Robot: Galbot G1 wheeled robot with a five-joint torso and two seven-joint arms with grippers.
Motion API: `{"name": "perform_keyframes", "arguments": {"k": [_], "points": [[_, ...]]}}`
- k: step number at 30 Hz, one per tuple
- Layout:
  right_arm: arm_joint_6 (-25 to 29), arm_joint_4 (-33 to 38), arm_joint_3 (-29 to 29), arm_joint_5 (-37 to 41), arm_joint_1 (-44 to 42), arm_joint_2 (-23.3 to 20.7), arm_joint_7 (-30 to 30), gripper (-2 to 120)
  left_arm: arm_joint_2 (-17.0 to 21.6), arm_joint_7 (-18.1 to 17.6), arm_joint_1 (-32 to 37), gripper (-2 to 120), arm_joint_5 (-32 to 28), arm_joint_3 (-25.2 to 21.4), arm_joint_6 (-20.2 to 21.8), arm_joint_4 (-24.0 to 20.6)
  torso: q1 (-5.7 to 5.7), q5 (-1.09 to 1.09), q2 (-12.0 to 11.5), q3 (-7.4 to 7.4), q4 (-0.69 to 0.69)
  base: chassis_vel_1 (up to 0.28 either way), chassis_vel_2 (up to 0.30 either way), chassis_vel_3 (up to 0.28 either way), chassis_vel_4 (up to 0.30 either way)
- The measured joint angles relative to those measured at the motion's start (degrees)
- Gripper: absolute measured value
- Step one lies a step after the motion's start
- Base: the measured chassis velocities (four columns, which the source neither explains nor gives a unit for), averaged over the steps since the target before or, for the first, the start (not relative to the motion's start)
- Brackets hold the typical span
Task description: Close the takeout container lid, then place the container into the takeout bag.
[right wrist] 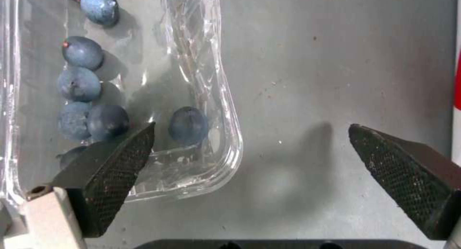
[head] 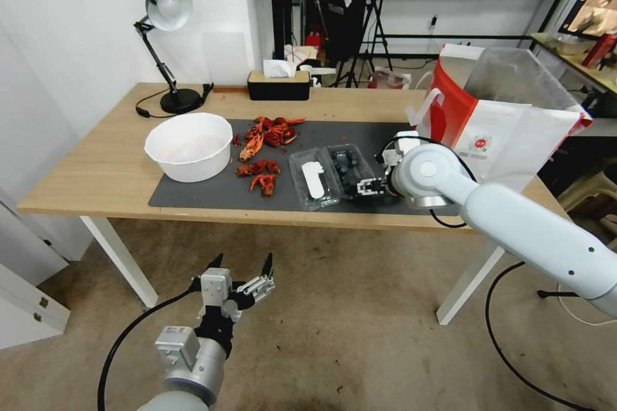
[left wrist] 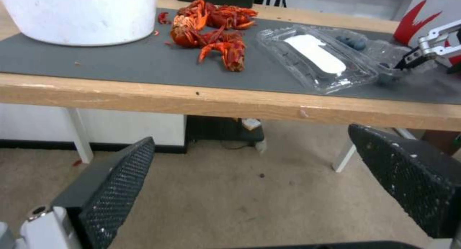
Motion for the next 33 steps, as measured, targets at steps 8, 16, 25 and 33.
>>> {"name": "perform_keyframes", "arguments": {"k": [8,16,25,33], "points": [[0.0,2.2,0.0,0.8,-0.7,-0.9,0.8,100,-0.1,0.1,0.1,100,0.2,0.1,-0.1,0.0,0.00,0.00,0.0,0.00,0.00,0.000,0.000,0.000,0.000],[0.0,3.7,0.3,1.2,-1.9,-0.8,1.5,100,-0.2,0.1,0.3,100,0.5,0.1,-0.1,0.0,0.00,-0.01,0.0,0.00,0.00,0.000,0.000,0.000,0.000],[0.0,5.4,0.9,1.7,-2.8,-0.2,2.7,100,-0.6,0.2,0.5,100,1.1,0.4,-0.2,0.0,0.00,0.00,0.0,0.00,0.00,0.000,0.000,0.000,0.000],[0.0,6.3,3.7,2.2,-4.0,0.3,3.1,100,-0.8,0.2,0.6,100,1.5,0.6,-0.3,0.2,0.00,0.00,0.0,0.00,0.00,0.000,0.000,0.000,0.000]]}}
